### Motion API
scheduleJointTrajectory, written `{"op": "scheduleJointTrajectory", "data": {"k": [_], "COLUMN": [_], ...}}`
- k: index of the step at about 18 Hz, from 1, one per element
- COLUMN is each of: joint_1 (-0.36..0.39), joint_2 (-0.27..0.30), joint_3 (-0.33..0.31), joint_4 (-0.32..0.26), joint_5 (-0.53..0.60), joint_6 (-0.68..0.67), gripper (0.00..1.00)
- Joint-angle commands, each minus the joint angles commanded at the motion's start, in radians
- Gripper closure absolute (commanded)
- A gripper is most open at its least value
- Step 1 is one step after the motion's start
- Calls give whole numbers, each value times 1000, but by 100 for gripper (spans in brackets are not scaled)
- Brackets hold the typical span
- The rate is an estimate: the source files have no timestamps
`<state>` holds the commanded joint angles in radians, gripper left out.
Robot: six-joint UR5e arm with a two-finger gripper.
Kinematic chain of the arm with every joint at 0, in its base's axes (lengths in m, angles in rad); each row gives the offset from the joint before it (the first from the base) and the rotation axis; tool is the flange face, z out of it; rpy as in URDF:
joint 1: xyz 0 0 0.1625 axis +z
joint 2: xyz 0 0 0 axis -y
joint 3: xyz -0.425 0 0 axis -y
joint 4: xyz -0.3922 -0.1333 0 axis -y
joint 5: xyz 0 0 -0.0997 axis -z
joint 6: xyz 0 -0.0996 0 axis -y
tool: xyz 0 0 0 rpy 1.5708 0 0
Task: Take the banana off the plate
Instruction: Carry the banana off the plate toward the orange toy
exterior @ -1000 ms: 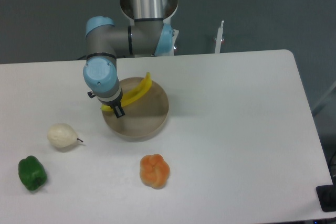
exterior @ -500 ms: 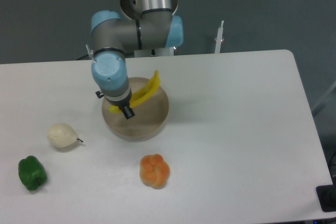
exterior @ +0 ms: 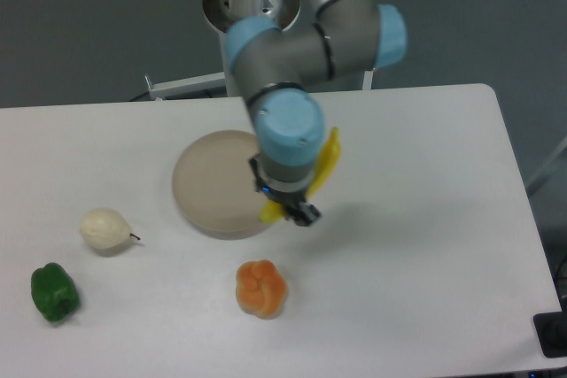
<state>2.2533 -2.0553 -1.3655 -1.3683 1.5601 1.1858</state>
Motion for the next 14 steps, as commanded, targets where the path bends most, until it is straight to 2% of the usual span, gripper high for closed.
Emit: {"op": "scheduleJointTrajectory", "data": {"k": [4,7,10,14], "joint_1": [28,35,45,49], "joint_2": [-86,-100,-127,-135], "joint_3": [66,77,104,134], "joint_4": [76,130,146,146], "joint_5": [0,1,6,6], "joint_6": [0,0,9,34], "gripper": [71,72,73,73]}}
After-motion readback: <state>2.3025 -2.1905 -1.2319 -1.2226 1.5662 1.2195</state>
